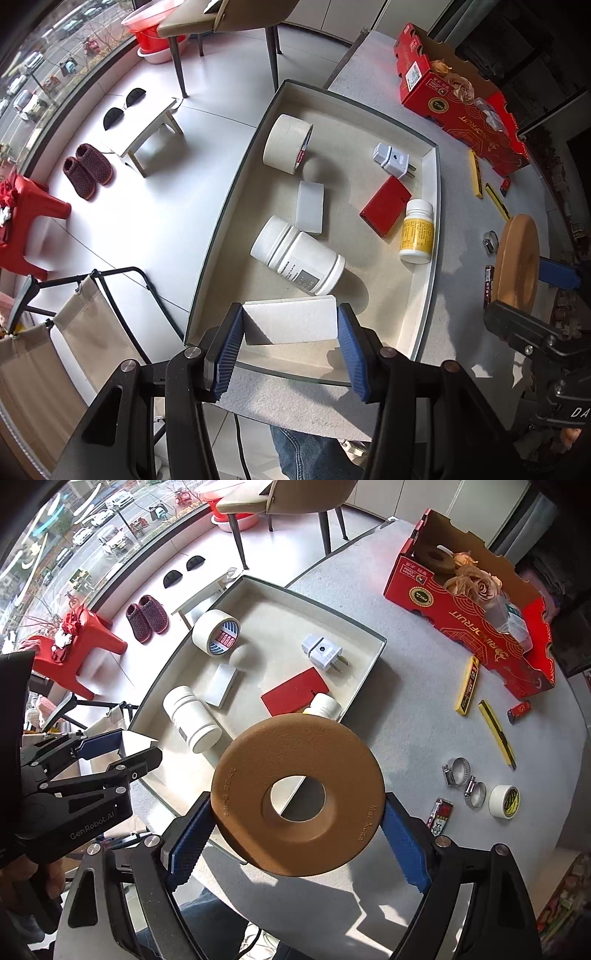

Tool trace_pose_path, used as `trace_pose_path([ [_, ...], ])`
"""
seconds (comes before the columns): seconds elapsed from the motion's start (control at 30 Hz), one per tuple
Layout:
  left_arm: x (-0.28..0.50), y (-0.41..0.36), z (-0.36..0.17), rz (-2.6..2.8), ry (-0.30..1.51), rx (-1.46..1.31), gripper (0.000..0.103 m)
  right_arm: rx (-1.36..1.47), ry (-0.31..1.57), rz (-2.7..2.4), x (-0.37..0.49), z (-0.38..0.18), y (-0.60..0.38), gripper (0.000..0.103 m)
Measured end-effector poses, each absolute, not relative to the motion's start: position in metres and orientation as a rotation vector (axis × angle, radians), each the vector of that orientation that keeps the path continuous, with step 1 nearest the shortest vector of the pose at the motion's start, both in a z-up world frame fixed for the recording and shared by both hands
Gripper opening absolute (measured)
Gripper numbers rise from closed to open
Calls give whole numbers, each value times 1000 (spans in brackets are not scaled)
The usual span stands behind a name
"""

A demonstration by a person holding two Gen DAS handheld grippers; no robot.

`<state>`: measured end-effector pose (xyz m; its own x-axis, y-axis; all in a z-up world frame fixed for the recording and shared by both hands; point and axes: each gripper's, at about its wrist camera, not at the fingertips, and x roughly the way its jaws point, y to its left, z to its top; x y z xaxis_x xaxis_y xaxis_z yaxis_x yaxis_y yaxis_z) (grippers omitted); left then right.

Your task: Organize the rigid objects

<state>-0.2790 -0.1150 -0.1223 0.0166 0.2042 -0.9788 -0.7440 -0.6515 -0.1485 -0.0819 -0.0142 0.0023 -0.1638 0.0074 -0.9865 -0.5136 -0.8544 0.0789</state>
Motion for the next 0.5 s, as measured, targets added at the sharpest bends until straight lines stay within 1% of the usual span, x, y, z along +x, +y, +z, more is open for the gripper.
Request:
trace_pose_path([
  [0.5, -274, -110, -124, 1711, 590, -1575, 54, -1778, 582, 2072, -86, -2, -19, 88],
])
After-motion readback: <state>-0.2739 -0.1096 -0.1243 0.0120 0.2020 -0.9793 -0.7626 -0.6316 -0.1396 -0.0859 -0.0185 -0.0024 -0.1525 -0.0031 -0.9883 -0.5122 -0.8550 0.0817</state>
